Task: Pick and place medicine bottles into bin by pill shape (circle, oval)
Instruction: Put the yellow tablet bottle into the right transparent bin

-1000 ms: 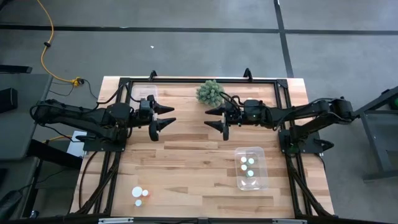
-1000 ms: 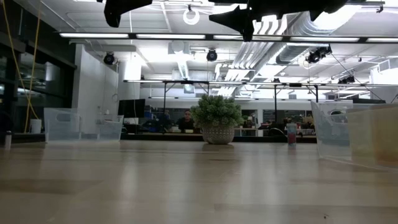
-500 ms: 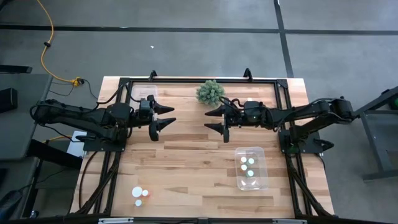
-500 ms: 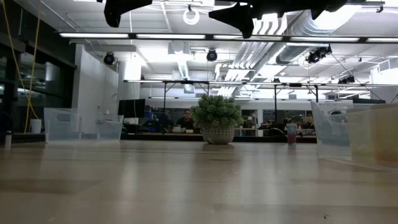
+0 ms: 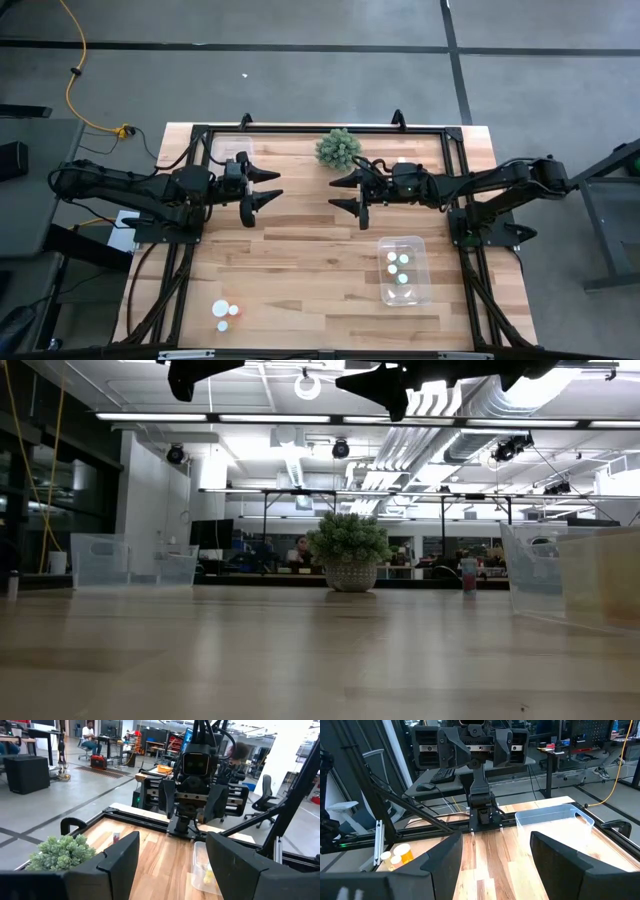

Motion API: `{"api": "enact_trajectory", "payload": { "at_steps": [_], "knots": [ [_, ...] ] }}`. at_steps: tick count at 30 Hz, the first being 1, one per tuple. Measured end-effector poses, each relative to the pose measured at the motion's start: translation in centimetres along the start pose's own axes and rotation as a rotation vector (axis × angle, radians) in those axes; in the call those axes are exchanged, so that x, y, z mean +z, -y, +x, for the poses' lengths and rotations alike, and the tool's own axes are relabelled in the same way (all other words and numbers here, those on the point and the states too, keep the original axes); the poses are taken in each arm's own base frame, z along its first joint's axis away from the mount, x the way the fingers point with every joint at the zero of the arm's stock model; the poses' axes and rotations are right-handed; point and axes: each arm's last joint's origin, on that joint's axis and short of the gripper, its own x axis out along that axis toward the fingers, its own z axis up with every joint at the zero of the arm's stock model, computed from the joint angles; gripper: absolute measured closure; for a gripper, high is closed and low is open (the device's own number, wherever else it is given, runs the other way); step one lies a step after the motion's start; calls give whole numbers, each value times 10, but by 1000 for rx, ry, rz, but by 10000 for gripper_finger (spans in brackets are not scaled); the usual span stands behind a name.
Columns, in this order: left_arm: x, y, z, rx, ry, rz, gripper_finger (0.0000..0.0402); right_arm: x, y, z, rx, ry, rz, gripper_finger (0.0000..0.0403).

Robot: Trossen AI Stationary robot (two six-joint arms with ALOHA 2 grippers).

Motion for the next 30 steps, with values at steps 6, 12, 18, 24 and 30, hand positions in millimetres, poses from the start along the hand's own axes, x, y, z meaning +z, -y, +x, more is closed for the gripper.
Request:
{"api": "enact_trajectory", "payload": {
  "at_steps": [6, 12, 18, 24, 30],
  "knots": [
    [0, 0, 0, -6, -1, 19, 184, 0, 0, 0, 0, -1, 0, 176],
    [0, 0, 0, -8, -2, 27, 184, 0, 0, 0, 0, -1, 0, 176],
    [0, 0, 0, -8, -1, 27, 184, 0, 0, 0, 0, -1, 3, 176],
    [-1, 0, 0, -7, -7, 29, 184, 0, 0, 0, 0, -1, 3, 176],
    [-1, 1, 0, -38, -17, 28, 184, 0, 0, 0, 0, -1, 3, 176]
  ]
}}
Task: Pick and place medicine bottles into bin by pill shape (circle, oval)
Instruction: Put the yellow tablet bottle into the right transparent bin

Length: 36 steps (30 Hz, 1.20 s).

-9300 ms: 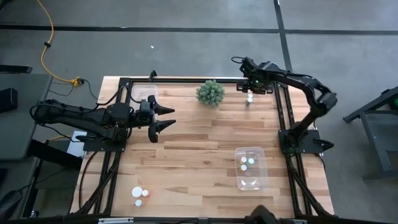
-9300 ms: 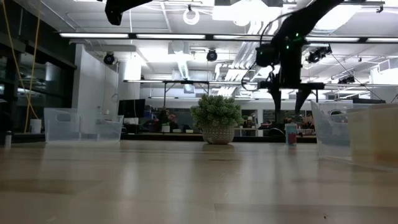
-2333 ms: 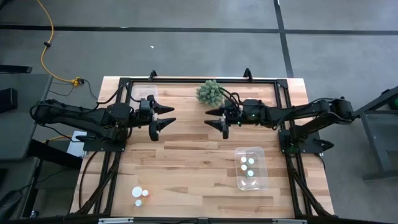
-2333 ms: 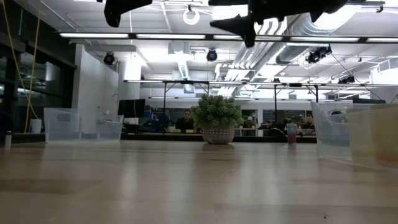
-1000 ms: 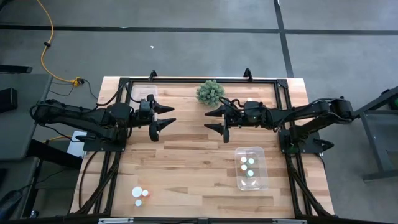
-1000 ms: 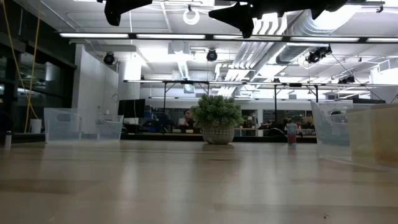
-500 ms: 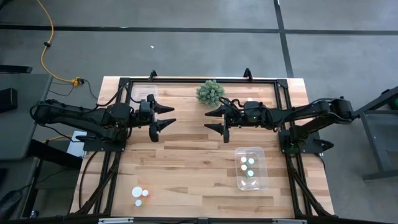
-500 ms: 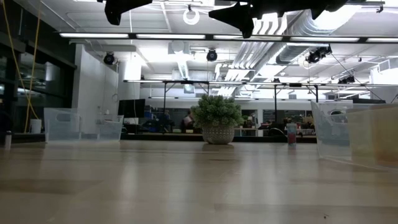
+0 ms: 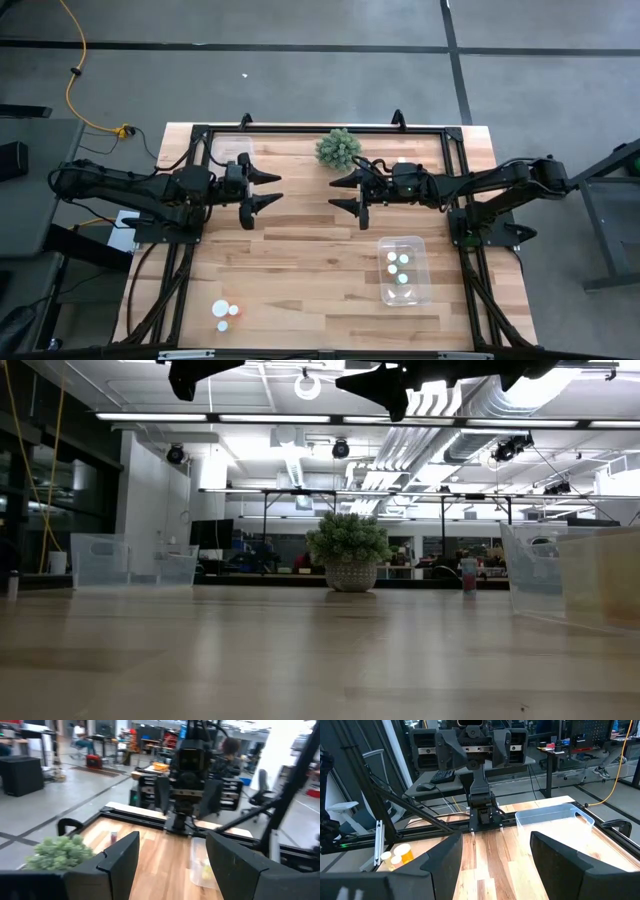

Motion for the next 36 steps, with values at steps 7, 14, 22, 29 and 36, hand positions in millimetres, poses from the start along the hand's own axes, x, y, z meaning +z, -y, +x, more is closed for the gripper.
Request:
{"api": "enact_trajectory", "payload": {
  "at_steps": [7, 14, 22, 29, 36],
  "knots": [
    [8, 22, -6, -101, -164, 51, 176, 0, 0, 0, -1, -5, 49, 176],
    [25, 53, -18, -204, -503, 56, 139, -2, 0, 0, -4, -23, 49, 176],
    [27, 102, -32, -375, -854, 160, 99, -5, 1, 0, -8, -48, 44, 176],
    [-10, 156, -49, -626, -1039, 482, 100, -5, 1, 0, -11, -56, 41, 176],
    [-50, 202, -64, -746, -1094, 611, 103, -6, 1, 0, -12, -67, 41, 176]
  ]
}}
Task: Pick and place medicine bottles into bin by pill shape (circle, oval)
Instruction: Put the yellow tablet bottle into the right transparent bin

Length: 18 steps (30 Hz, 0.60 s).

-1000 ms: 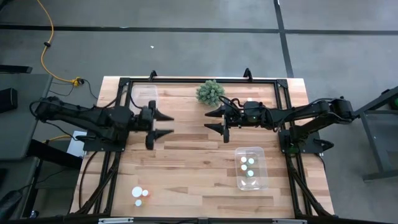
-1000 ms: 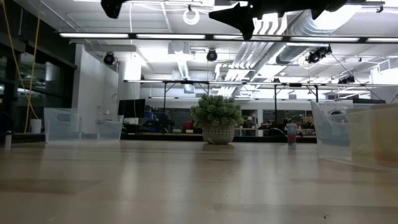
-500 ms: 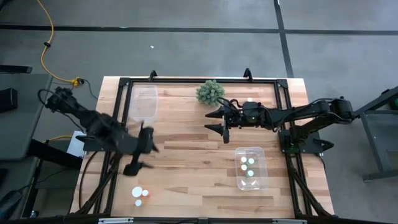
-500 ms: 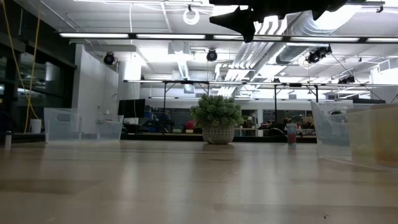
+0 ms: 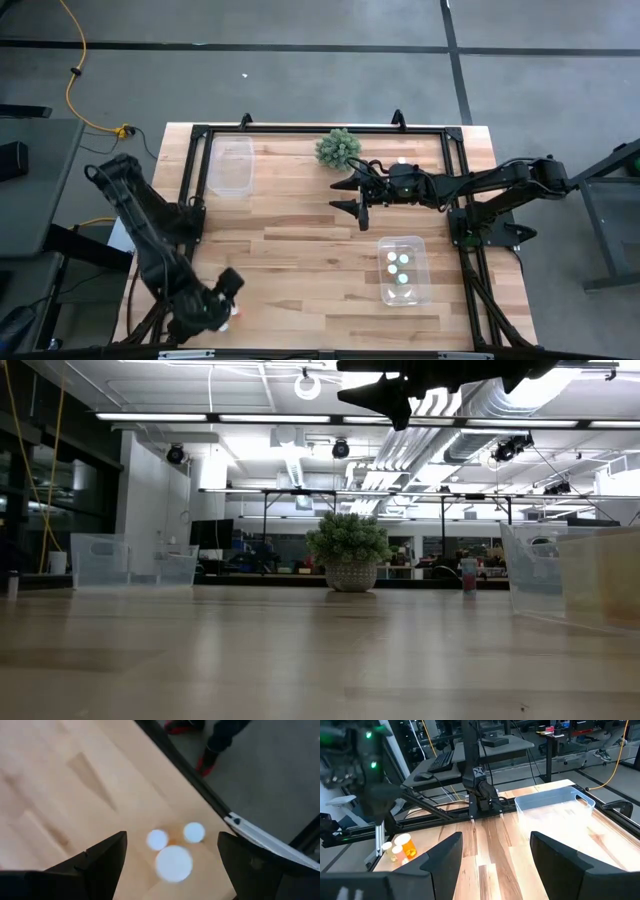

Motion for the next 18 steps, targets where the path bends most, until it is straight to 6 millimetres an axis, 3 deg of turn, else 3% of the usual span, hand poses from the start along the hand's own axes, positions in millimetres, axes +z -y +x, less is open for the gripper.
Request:
{"api": "enact_trajectory", "payload": {
  "at_steps": [9, 18],
  "knots": [
    [7, 32, 45, 1, -36, 85, 103, -1, 0, 0, -3, -15, 0, 176],
    [3, 38, 77, 34, -146, 125, 103, -2, 1, 0, -20, -18, -1, 176]
  ]
}}
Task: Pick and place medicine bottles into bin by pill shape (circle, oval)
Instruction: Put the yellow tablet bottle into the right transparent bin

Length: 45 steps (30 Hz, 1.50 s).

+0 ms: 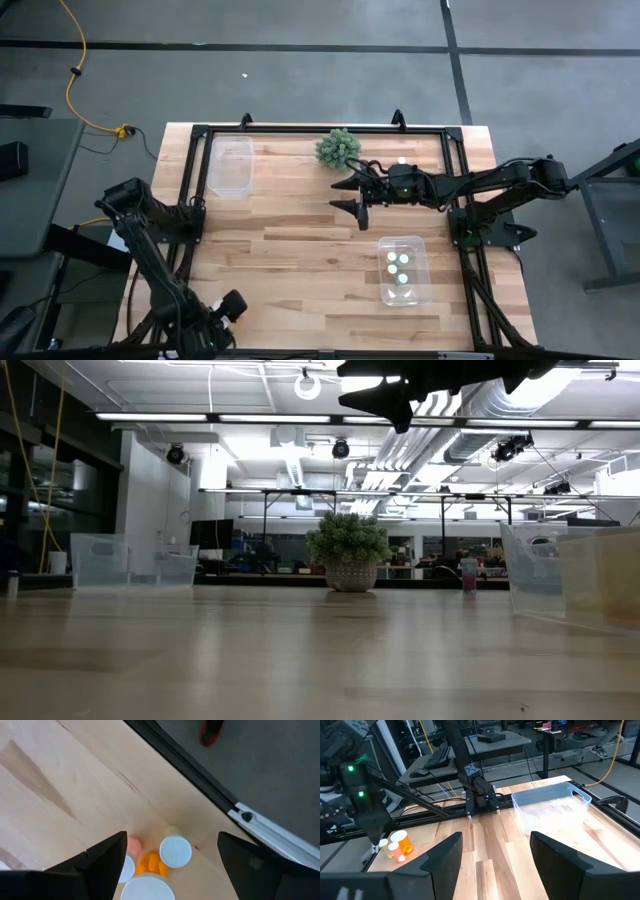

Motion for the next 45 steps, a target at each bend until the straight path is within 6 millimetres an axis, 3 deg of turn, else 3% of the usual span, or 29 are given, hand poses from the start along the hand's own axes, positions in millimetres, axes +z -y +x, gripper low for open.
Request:
{"api": "enact_trajectory", "payload": {
  "at_steps": [16, 28, 45],
  "knots": [
    [-5, 4, 10, 18, -56, 147, 106, -1, 1, 0, -34, -5, 4, 176],
    [-14, 3, 22, 7, -68, 200, 159, -2, 1, 0, -37, -16, 7, 176],
    [-13, 2, 22, 3, -57, 195, 233, -2, 1, 0, -37, -18, 0, 176]
  ]
}}
